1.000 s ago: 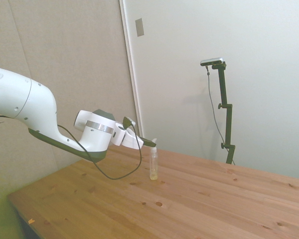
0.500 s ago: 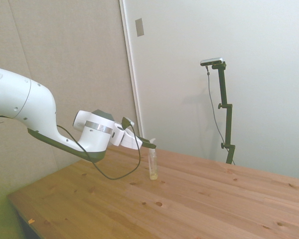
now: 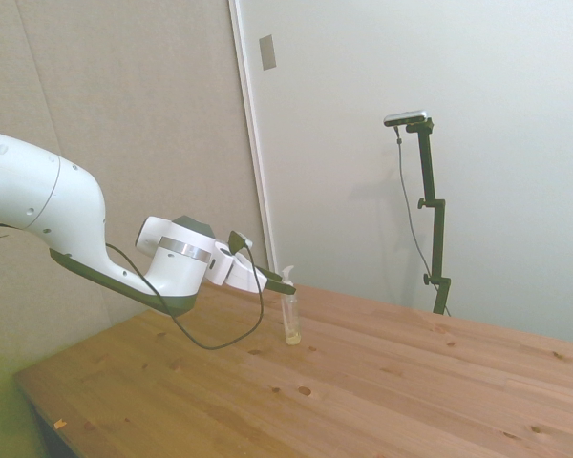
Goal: Stand the sanitizer
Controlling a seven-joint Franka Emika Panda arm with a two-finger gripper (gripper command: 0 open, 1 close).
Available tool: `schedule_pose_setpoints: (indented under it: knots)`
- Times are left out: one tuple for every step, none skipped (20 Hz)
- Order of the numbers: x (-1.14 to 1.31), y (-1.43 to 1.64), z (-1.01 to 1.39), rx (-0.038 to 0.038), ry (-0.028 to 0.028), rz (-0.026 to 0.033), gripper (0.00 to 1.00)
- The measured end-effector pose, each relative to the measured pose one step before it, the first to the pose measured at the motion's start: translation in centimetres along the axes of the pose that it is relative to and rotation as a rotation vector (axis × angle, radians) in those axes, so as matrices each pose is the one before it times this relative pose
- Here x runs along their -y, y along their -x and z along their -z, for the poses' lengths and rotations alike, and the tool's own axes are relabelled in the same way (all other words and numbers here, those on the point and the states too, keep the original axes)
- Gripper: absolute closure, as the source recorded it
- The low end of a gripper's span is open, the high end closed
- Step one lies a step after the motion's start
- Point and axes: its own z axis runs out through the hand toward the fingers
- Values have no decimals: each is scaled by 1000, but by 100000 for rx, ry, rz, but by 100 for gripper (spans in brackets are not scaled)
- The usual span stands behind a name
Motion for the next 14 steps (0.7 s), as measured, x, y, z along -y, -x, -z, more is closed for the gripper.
schedule_pose_setpoints:
  knots:
    - [-123,138,128,1564,1577,754,0]
    - [-53,-1,223,1764,1453,889,0]
    - [-82,-76,265,1980,1567,1045,0]
    - [-82,-134,306,2118,1475,778,0]
    - [-97,-233,375,2403,1444,744,0]
    - [-76,-275,343,2296,1251,768,0]
    - [-97,-313,396,2351,1153,691,0]
    - [-98,-256,331,2260,1439,1051,0]
    - [-70,-184,405,2094,1569,1118,0]
    - [-85,-133,307,2388,1583,1282,0]
    - [-126,57,197,2913,1514,1666,0]
    - [-142,0,61,2764,1716,1624,0]
    - [-137,-62,-45,2703,1679,1620,0]
    - [-96,-50,-27,2624,1510,1602,0]
